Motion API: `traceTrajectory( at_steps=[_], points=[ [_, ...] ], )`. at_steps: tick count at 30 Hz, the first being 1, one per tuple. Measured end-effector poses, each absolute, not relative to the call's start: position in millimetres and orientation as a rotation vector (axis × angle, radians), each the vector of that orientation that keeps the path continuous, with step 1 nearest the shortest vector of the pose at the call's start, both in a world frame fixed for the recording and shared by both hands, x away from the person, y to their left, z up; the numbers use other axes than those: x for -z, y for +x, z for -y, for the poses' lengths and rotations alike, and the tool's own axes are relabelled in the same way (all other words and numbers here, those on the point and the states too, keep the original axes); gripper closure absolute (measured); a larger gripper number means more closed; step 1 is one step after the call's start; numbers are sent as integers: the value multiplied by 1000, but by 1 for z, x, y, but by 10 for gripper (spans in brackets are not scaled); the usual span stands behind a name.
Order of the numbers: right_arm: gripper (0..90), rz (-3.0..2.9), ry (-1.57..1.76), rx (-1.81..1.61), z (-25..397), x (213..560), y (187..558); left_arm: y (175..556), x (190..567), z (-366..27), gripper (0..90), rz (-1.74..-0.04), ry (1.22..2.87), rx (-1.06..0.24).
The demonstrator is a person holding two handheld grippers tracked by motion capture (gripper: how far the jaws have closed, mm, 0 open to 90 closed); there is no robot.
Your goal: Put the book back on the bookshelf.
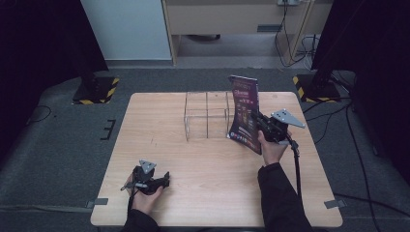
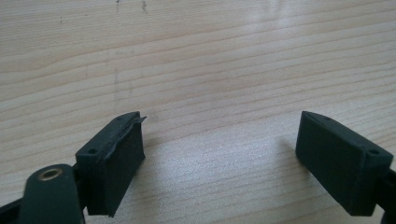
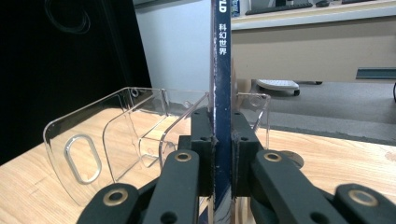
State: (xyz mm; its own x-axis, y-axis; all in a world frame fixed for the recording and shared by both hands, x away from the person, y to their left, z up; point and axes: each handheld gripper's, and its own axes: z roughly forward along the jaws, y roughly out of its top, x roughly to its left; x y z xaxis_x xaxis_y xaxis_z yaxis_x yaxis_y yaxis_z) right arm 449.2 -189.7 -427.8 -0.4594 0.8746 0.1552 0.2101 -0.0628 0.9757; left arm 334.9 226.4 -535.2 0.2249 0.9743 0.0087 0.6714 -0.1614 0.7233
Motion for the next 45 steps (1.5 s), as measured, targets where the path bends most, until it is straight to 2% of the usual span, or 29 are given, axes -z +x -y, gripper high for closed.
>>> traceTrajectory(
  at_steps=[21,45],
  points=[
    [841,-1532,1173,-1672,175,408,473,335,535,-227,143,-1510,1909,-657],
    [825,-1624,1132,-1564,182,440,442,335,535,-226,140,-1513,1906,-658]
  ],
)
